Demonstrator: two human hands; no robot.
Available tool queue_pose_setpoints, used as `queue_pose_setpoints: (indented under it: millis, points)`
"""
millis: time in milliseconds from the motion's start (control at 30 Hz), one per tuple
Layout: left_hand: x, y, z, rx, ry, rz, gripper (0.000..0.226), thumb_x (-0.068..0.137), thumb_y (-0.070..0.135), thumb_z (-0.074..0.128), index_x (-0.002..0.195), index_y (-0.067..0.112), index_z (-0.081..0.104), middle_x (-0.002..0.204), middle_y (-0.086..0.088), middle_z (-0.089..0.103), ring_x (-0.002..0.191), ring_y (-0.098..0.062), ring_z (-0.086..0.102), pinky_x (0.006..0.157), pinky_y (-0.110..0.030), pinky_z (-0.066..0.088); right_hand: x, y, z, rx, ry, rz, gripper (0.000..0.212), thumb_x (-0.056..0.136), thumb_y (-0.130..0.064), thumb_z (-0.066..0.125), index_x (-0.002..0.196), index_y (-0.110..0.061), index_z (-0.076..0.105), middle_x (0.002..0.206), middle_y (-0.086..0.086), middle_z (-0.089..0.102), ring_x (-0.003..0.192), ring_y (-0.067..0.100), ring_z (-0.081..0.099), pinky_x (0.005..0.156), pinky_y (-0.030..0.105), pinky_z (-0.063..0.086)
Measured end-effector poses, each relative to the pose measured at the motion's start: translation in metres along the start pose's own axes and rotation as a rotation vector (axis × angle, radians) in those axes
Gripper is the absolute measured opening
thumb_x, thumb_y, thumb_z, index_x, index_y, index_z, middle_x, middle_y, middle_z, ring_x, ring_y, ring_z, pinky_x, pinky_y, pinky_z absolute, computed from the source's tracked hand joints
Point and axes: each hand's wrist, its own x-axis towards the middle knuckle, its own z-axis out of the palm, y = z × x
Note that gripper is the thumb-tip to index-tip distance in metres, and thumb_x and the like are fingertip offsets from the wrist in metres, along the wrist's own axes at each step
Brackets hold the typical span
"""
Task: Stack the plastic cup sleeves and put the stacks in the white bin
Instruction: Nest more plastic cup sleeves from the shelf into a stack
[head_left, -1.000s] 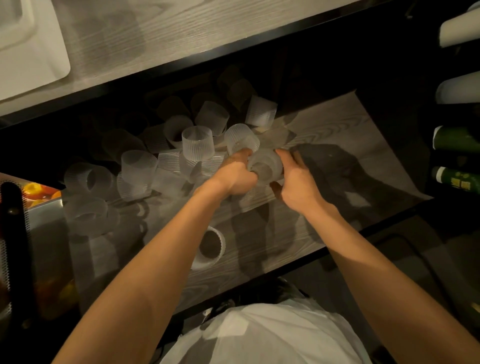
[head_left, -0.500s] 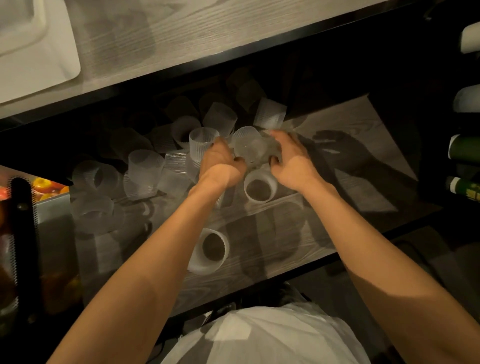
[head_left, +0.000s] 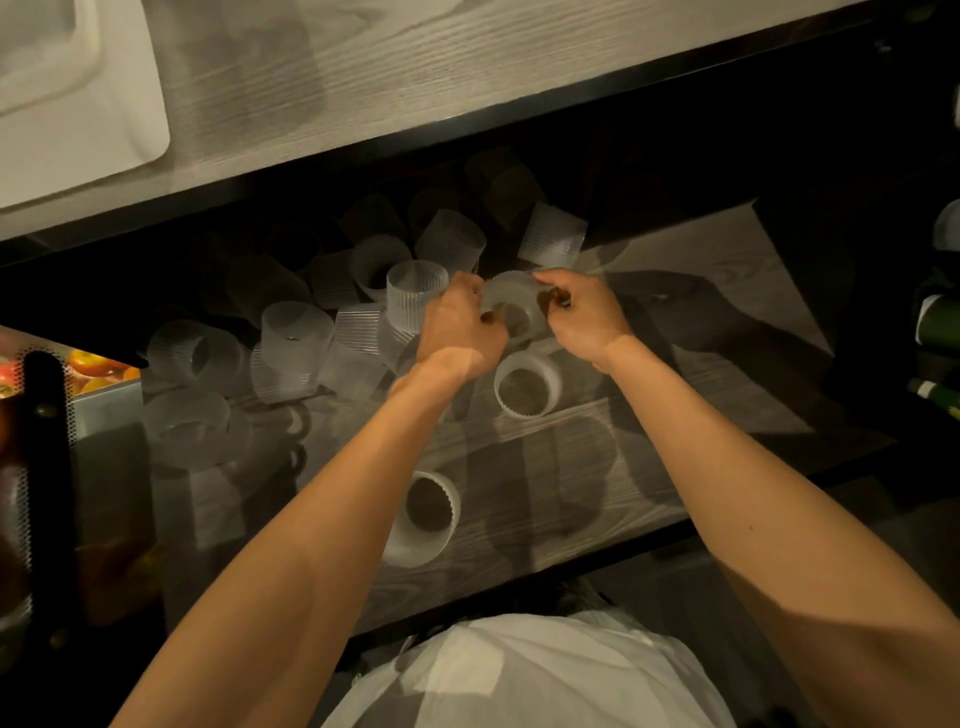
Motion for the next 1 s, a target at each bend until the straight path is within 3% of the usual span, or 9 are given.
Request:
queue_pose_setpoints:
  millis: [133, 333, 467, 533, 600, 667, 733, 900, 1000]
  points:
    - [0.003, -0.001, 0.003, 0.105, -0.118, -0.012, 0.046, 0.092, 0.011, 0.058, 0.137, 0.009, 0.050, 0.133, -0.010, 0.059, 0.121, -0.027, 0.057, 0.085, -0.025, 0.042, 0.004, 0.010, 0.007, -0.048, -0.101, 0.047, 0.045, 0.102, -0.007, 0.049, 0.144, -0.021, 0.054, 0.140, 0.003, 0.060, 0.129, 0.018, 0.054, 0.106, 0.029, 0.043]
    - [0.010, 0.001, 0.008, 0.196, -0.219, -0.002, 0.037, 0.090, 0.024, 0.061, 0.125, 0.015, 0.055, 0.122, -0.008, 0.062, 0.113, -0.030, 0.059, 0.083, -0.036, 0.049, 0.012, 0.027, 0.016, 0.010, -0.178, 0.117, 0.044, 0.102, -0.022, 0.051, 0.146, -0.027, 0.051, 0.140, 0.002, 0.060, 0.129, 0.022, 0.055, 0.110, 0.048, 0.046]
    - [0.008, 0.005, 0.000, 0.132, -0.158, 0.018, 0.047, 0.093, 0.018, 0.059, 0.138, 0.017, 0.048, 0.131, -0.004, 0.060, 0.122, -0.025, 0.057, 0.088, -0.031, 0.048, 0.004, 0.009, 0.001, 0.042, -0.046, 0.066, 0.038, 0.103, -0.010, 0.048, 0.140, -0.018, 0.055, 0.133, 0.002, 0.061, 0.119, 0.014, 0.057, 0.095, 0.025, 0.050]
    - [0.007, 0.005, -0.007, 0.042, -0.070, 0.040, 0.051, 0.095, 0.016, 0.058, 0.144, 0.018, 0.045, 0.137, 0.000, 0.059, 0.124, -0.018, 0.057, 0.096, -0.027, 0.049, 0.000, 0.000, -0.009, 0.035, 0.025, 0.038, 0.037, 0.104, -0.012, 0.046, 0.139, -0.018, 0.056, 0.132, 0.001, 0.060, 0.118, 0.013, 0.056, 0.098, 0.027, 0.048]
    - [0.004, 0.003, -0.014, -0.045, -0.040, 0.079, 0.043, 0.094, 0.017, 0.059, 0.137, 0.020, 0.054, 0.128, 0.005, 0.064, 0.117, -0.014, 0.061, 0.091, -0.024, 0.052, -0.009, -0.008, -0.021, 0.087, 0.061, 0.026, 0.030, 0.104, -0.015, 0.047, 0.129, -0.021, 0.062, 0.117, -0.004, 0.063, 0.109, 0.014, 0.061, 0.095, 0.031, 0.053]
    - [0.000, -0.002, -0.020, -0.124, -0.094, 0.116, 0.033, 0.091, 0.019, 0.061, 0.123, 0.023, 0.062, 0.114, 0.008, 0.067, 0.103, -0.013, 0.068, 0.087, -0.031, 0.059, -0.023, -0.012, -0.033, 0.161, 0.037, 0.016, 0.020, 0.103, -0.016, 0.049, 0.112, -0.027, 0.065, 0.099, -0.010, 0.063, 0.091, 0.010, 0.064, 0.080, 0.026, 0.056]
    - [-0.008, -0.007, -0.025, -0.169, -0.175, 0.120, 0.026, 0.088, 0.016, 0.063, 0.113, 0.024, 0.066, 0.107, 0.007, 0.068, 0.092, -0.016, 0.072, 0.082, -0.040, 0.062, -0.042, -0.016, -0.041, 0.210, -0.035, 0.009, 0.021, 0.101, -0.017, 0.052, 0.102, -0.034, 0.064, 0.094, -0.010, 0.065, 0.081, 0.005, 0.066, 0.072, 0.023, 0.058]
    - [-0.026, -0.024, -0.020, -0.041, -0.270, 0.100, 0.025, 0.079, 0.026, 0.066, 0.103, 0.029, 0.068, 0.100, 0.007, 0.071, 0.091, -0.015, 0.072, 0.082, -0.040, 0.061, -0.068, -0.001, -0.036, 0.101, -0.184, 0.043, 0.021, 0.100, -0.019, 0.054, 0.116, -0.025, 0.067, 0.104, -0.002, 0.071, 0.090, 0.014, 0.070, 0.078, 0.034, 0.060]
    - [-0.029, -0.034, -0.009, 0.065, -0.284, 0.065, 0.023, 0.084, 0.021, 0.065, 0.106, 0.028, 0.068, 0.098, 0.008, 0.071, 0.093, -0.012, 0.069, 0.087, -0.035, 0.060, -0.072, 0.013, -0.024, -0.027, -0.191, 0.023, 0.029, 0.098, -0.022, 0.055, 0.126, -0.027, 0.063, 0.105, -0.003, 0.071, 0.095, 0.017, 0.068, 0.086, 0.040, 0.057]
